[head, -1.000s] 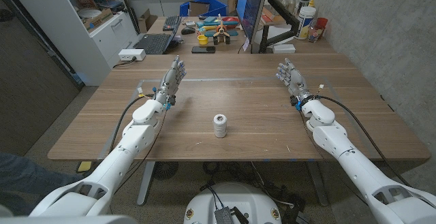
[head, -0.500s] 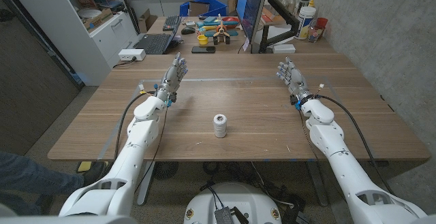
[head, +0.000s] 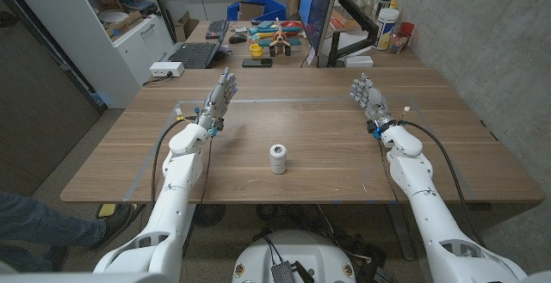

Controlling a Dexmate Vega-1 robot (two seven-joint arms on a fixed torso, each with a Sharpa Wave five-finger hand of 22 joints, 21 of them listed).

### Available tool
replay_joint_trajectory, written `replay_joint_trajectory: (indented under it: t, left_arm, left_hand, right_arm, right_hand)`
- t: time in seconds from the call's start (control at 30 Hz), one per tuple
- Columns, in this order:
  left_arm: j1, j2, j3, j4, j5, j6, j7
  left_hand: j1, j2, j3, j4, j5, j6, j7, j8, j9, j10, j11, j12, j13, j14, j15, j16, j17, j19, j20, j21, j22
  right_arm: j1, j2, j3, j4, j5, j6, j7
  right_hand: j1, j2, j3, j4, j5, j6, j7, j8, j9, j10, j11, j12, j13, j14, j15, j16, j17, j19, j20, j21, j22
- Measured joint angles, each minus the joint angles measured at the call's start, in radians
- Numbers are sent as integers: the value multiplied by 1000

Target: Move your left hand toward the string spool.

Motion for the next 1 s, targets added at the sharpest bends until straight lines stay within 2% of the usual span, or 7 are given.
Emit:
replay_joint_trajectory:
  t: [0.47, 0.73, 1.0]
  left_arm:
    - [53, -43, -45, -99, 28, 7, -64]
    - [79, -57, -57, -145, 30, 7, -90]
    - [105, -69, -68, -186, 26, -6, -110]
  left_hand:
    - [9, 9, 1, -5, 0, 11, 0, 0, 0, 5, 5, 0, 0, 11, -1, 0, 0, 0, 0, 0, 0]
    - [13, 13, 1, -7, 0, 16, -5, 0, 0, 11, 0, 0, 0, 11, -1, 0, 0, -6, 5, 0, 0]
    - [22, 12, 5, -11, 0, 21, 0, 8, 0, 15, 4, 0, 0, 12, 0, 0, 0, -10, 9, 0, 0]
  right_arm:
    - [13, 44, 32, 23, -37, 5, 31]
    - [17, 59, 39, 31, -50, 12, 38]
    - [22, 70, 42, 39, -59, 18, 39]
  right_hand:
    - [3, 3, 0, 0, 0, 5, -5, 0, 0, 7, -7, 0, 0, 0, 0, 0, 0, -4, 4, 0, 0]
    - [5, 5, 4, -4, 0, 8, -3, 0, 0, 11, -3, 0, 0, 5, -6, 0, 0, -4, 4, 0, 0]
    - [5, 5, 4, -4, 0, 14, -7, 0, 0, 11, -4, 0, 0, 9, -2, 0, 0, -4, 4, 0, 0]
